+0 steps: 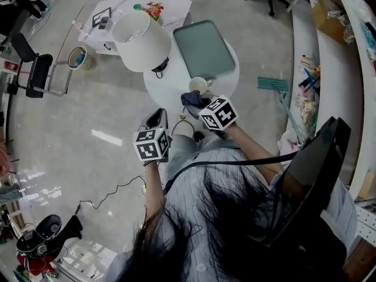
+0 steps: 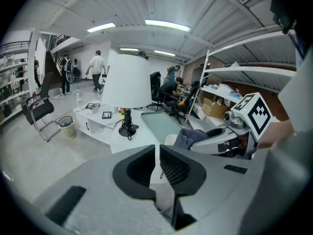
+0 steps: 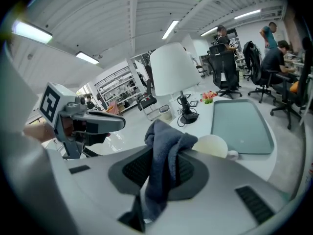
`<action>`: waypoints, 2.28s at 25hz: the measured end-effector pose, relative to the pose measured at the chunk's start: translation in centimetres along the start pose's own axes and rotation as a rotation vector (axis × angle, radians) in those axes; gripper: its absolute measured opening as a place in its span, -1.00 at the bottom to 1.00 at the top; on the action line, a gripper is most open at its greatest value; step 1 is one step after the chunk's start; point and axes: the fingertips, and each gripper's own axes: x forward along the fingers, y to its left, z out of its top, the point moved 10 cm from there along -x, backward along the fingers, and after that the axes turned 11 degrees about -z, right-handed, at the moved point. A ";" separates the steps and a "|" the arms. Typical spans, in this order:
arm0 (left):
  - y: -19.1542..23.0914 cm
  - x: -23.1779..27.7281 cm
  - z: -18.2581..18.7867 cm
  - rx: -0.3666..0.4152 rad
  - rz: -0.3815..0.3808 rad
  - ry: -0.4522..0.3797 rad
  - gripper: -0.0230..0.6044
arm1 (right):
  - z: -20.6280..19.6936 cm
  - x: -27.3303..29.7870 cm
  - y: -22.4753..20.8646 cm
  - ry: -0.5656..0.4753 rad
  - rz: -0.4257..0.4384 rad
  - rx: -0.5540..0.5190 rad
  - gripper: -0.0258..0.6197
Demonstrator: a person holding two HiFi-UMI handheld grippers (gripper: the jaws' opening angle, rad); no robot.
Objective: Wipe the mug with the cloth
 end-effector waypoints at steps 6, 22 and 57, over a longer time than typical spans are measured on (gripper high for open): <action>-0.5 -1.2 -0.6 -0.021 0.019 0.004 -0.79 | -0.2 -0.1 0.4 -0.013 0.014 0.014 -0.65; -5.1 -6.1 -6.5 -0.060 0.019 0.004 -0.79 | -4.3 -4.2 4.1 -0.040 0.014 0.039 -0.65; -14.6 -12.3 -14.9 0.024 -0.053 -0.015 -0.79 | -15.1 -14.4 11.3 -0.106 -0.045 0.072 -0.65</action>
